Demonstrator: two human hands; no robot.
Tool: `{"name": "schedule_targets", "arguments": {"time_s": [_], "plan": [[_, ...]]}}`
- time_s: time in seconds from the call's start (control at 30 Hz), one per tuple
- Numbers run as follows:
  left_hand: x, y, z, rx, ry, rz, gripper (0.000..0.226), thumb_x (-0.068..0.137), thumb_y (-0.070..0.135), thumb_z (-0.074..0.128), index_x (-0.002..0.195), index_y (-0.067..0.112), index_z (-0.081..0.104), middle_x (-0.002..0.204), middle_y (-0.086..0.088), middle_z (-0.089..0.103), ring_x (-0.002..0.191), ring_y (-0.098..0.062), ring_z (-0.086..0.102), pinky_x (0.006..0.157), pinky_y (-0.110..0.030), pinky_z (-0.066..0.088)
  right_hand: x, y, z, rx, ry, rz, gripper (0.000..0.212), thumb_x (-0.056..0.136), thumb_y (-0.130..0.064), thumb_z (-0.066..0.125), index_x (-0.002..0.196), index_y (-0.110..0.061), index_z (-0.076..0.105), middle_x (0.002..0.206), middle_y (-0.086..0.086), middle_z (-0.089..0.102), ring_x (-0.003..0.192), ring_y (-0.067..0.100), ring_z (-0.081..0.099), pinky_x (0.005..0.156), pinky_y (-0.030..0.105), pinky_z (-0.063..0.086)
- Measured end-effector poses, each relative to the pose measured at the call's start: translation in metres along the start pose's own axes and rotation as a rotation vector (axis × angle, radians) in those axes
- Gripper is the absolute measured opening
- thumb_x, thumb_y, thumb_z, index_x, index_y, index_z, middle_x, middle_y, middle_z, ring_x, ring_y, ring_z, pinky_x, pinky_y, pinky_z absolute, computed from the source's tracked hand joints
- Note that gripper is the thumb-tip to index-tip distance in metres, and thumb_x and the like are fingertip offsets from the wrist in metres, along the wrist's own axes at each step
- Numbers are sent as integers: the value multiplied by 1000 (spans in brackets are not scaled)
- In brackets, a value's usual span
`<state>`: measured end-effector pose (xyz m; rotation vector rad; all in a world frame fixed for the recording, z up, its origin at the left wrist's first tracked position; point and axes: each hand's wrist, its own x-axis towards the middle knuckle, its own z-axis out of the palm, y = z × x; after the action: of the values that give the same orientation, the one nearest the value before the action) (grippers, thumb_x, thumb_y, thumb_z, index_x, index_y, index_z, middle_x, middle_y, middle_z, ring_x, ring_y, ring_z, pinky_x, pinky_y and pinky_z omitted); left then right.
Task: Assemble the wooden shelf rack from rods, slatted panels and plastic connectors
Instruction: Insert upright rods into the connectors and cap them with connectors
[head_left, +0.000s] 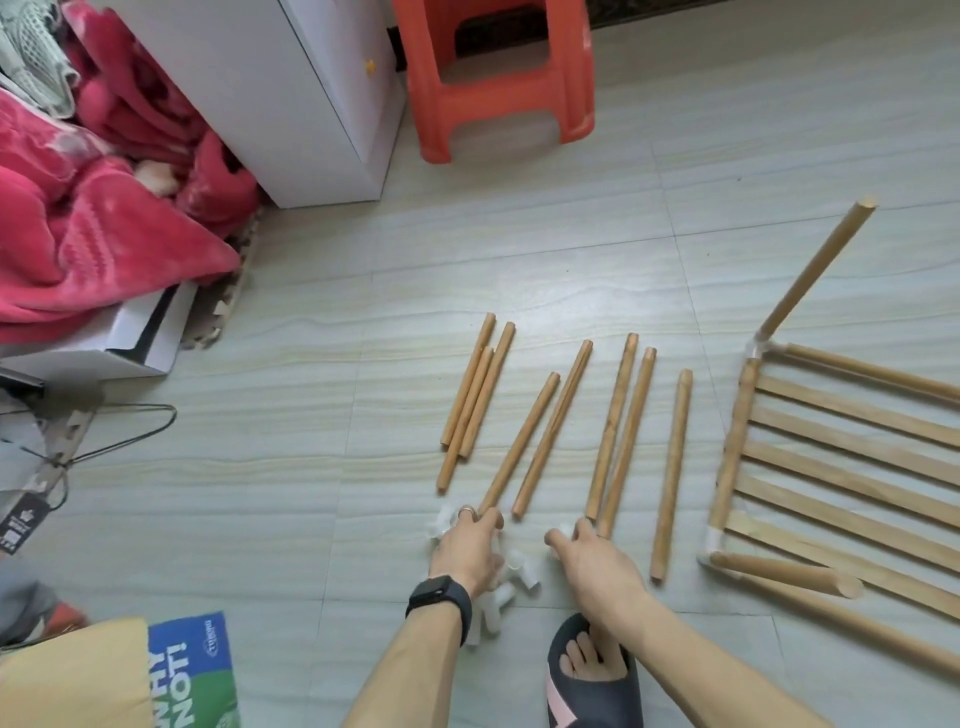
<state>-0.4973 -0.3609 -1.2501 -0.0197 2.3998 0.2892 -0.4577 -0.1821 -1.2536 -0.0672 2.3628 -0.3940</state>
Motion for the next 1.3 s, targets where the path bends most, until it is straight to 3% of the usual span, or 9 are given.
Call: {"name": "schedule_targets", "arguments": {"time_s": [0.07, 0.23, 0.37, 0.5, 0.7, 0.83, 1.03, 1.17, 1.3], "plan": [[-1, -4, -5, -75, 55, -6, 21, 97, 18, 58, 110, 34, 53, 111, 3, 42, 73, -7, 55, 56, -15, 43, -3, -4, -12, 22, 38, -30, 40, 97, -3, 47, 130, -25, 41, 120, 8, 40, 94, 33, 57, 66, 39, 43], [-5, -1, -14, -97, 122, 20, 13, 98, 33, 60, 110, 34, 54, 108, -1, 44, 88, -23, 57, 84, -33, 49, -22, -11, -56, 58, 156, -120, 18, 108, -28, 36, 125, -27, 40, 114, 6, 39, 79, 33, 57, 61, 41, 47], [-11, 22, -42, -154, 172, 61, 13, 98, 34, 62, 109, 32, 55, 109, -3, 45, 87, -24, 53, 84, -34, 48, -46, -1, -101, 113, 232, -164, 23, 109, -39, 29, 120, -25, 43, 108, 7, 49, 88, 35, 57, 80, 49, 53], [-13, 71, -91, -199, 254, 161, 17, 96, 35, 65, 110, 30, 58, 114, -5, 50, 92, -23, 56, 85, -35, 48, -72, 23, -157, 210, 378, -163, 23, 105, -44, 41, 117, -26, 48, 107, 4, 56, 98, 31, 58, 88, 45, 49], [-21, 188, -161, -207, 356, 370, 18, 96, 35, 66, 110, 26, 58, 105, -6, 67, 93, -25, 58, 77, -32, 43, -118, 81, -240, 325, 680, -19, 22, 89, -44, 63, 95, -30, 47, 93, -1, 60, 90, 26, 57, 74, 36, 43], [-21, 272, -182, -189, 396, 457, 14, 101, 34, 54, 112, 26, 51, 98, -5, 60, 85, -31, 57, 70, -34, 42, -138, 130, -271, 696, 846, 174, 18, 81, -38, 61, 90, -29, 50, 89, -5, 64, 87, 25, 63, 72, 34, 46], [-20, 372, -143, -634, 357, 498, 15, 106, 30, 37, 118, 21, 40, 101, -17, 66, 90, -39, 67, 84, -52, 54, -142, 193, -292, 1185, 906, 265, 36, 90, -35, 62, 117, -17, 46, 100, 0, 67, 74, 18, 73, 81, 45, 61], [-2, 395, -109, -970, 333, 419, 13, 102, 37, 48, 110, 26, 48, 97, -2, 68, 82, -23, 71, 63, -34, 52, -131, 224, -294, 1405, 859, 124, 31, 99, -36, 62, 121, -15, 53, 111, 1, 69, 75, 14, 70, 65, 30, 57], [28, 398, -98, -1161, 366, 330, 7, 98, 33, 56, 99, 37, 50, 97, 6, 66, 77, -16, 71, 67, -32, 54, -115, 243, -295, 1619, 826, 16, 26, 102, -24, 60, 120, -5, 62, 100, 5, 66, 76, 18, 65, 70, 28, 56]]}}
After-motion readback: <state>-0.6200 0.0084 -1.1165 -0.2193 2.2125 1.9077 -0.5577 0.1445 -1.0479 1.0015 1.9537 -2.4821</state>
